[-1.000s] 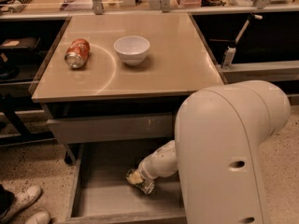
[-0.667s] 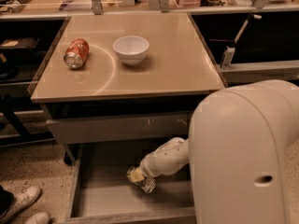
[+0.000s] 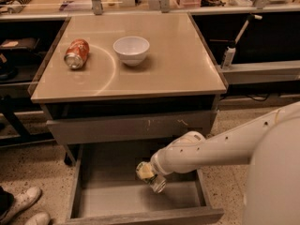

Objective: Pick 7up can from middle drawer and place on counter

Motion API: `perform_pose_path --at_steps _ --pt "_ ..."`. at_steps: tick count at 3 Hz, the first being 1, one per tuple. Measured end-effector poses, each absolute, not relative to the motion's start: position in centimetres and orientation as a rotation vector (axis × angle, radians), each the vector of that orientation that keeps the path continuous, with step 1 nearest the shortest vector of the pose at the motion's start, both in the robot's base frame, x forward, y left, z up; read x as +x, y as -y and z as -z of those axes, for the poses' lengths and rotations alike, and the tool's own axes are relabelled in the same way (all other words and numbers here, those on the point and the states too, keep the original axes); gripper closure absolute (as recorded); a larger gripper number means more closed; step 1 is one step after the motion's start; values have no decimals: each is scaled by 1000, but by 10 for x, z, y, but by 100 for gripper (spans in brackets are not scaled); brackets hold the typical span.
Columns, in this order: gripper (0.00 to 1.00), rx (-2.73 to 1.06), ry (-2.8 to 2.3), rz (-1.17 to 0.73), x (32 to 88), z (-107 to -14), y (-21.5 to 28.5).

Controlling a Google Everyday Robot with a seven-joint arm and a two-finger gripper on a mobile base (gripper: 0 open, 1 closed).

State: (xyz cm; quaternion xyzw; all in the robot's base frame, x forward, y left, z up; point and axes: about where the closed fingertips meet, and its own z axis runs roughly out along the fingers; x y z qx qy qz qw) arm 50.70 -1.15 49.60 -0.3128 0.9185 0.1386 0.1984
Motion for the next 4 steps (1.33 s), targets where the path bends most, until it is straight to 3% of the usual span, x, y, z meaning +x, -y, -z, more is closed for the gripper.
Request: perform_pose_path --at_steps 1,4 --pt "100 -772 -2560 -273 516 -566 48" --pt "100 -735 -2558 -220 516 -625 67"
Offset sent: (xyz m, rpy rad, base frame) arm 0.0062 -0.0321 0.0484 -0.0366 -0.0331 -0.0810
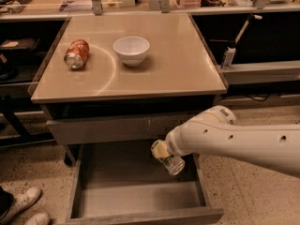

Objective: Pick 7up can from middle drawer and place on counter

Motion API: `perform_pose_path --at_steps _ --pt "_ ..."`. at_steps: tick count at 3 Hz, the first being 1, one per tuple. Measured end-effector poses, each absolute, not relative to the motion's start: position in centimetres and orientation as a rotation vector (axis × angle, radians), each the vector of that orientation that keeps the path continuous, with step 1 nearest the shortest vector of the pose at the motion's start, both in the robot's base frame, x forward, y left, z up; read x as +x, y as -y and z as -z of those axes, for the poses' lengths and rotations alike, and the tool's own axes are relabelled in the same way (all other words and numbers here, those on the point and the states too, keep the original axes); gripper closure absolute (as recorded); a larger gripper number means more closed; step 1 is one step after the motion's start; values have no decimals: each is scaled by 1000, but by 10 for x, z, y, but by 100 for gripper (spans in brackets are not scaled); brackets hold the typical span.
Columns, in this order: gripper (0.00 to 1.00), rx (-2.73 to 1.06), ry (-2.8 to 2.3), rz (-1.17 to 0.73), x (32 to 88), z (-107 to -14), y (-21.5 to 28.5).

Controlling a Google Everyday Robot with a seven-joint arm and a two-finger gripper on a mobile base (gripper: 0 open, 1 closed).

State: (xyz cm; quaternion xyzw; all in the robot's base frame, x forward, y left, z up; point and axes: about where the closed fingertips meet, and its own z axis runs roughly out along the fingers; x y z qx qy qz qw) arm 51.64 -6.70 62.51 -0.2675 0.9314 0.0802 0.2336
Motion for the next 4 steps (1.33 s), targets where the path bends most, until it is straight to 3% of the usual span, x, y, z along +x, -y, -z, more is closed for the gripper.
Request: perform_pose_path --at_steps 3,4 --pt "100 -652 -2567 -42 545 -759 128" --pt "100 -653 -2569 -41 544 -759 128"
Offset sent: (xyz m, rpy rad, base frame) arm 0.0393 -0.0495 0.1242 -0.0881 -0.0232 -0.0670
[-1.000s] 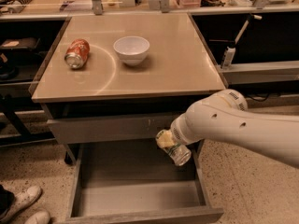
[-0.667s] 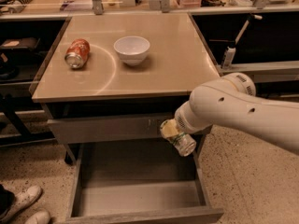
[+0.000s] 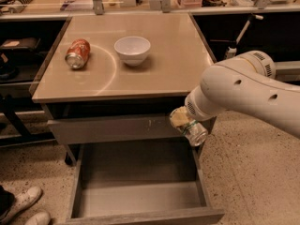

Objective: Pick 7up can from middle drawer and place on counter

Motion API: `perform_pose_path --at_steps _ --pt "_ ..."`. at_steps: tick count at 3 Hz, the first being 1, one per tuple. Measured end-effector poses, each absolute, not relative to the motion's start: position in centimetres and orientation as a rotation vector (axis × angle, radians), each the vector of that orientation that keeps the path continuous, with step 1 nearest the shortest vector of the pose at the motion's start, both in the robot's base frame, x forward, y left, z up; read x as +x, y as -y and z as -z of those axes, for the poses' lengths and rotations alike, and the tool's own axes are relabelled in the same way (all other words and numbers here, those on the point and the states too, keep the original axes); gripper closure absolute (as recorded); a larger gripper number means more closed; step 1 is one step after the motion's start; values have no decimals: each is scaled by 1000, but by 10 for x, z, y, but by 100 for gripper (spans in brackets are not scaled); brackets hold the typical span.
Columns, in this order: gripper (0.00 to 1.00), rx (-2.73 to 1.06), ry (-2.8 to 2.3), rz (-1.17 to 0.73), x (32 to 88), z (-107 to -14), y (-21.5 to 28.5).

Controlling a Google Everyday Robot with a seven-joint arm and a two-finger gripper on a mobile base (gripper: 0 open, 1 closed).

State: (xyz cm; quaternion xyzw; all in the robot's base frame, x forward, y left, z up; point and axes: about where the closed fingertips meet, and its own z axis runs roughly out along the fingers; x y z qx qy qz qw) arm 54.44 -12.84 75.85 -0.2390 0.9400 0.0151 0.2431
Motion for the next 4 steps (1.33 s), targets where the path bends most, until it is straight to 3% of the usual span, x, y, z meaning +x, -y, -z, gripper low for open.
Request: perform_pose_path --at_steps 2,4 --pt "100 -508 -2533 119 534 -812 174" --pt "100 -434 -2446 204 572 -879 197"
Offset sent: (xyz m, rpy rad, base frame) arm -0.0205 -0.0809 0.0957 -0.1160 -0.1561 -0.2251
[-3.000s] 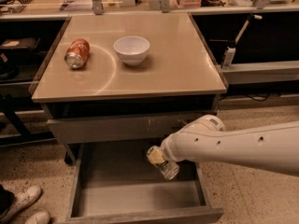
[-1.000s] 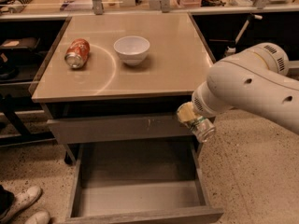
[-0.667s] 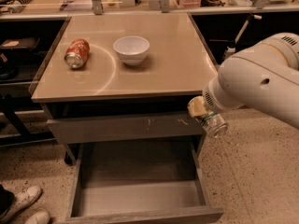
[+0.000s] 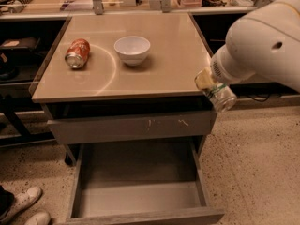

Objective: Pick 7up can from middle drawer and place on counter

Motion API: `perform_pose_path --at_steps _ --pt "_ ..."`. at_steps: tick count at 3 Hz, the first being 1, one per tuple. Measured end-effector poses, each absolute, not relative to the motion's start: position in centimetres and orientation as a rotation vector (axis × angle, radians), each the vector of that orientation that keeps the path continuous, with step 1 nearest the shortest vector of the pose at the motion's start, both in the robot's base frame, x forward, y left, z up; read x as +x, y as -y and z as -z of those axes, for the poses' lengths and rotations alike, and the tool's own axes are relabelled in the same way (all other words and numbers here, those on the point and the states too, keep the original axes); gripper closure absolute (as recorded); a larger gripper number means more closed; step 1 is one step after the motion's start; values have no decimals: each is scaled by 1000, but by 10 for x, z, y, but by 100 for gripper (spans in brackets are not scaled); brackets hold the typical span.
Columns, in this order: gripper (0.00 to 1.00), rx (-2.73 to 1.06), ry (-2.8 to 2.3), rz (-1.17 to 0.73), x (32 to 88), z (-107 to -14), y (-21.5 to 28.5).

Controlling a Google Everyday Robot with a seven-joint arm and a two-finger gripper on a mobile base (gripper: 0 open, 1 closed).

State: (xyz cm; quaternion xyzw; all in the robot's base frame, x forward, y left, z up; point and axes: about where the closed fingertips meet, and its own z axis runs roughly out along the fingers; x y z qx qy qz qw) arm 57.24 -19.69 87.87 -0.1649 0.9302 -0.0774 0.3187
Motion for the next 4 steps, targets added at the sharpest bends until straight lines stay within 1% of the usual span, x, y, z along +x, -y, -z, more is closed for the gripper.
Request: perform_pose_path --at_steps 2,3,4 --pt "100 -457 -2361 195 661 -944 175" --pt "100 -494 -2342 153 700 -946 151" --pt "100 -538 -2334 108 728 -935 129"
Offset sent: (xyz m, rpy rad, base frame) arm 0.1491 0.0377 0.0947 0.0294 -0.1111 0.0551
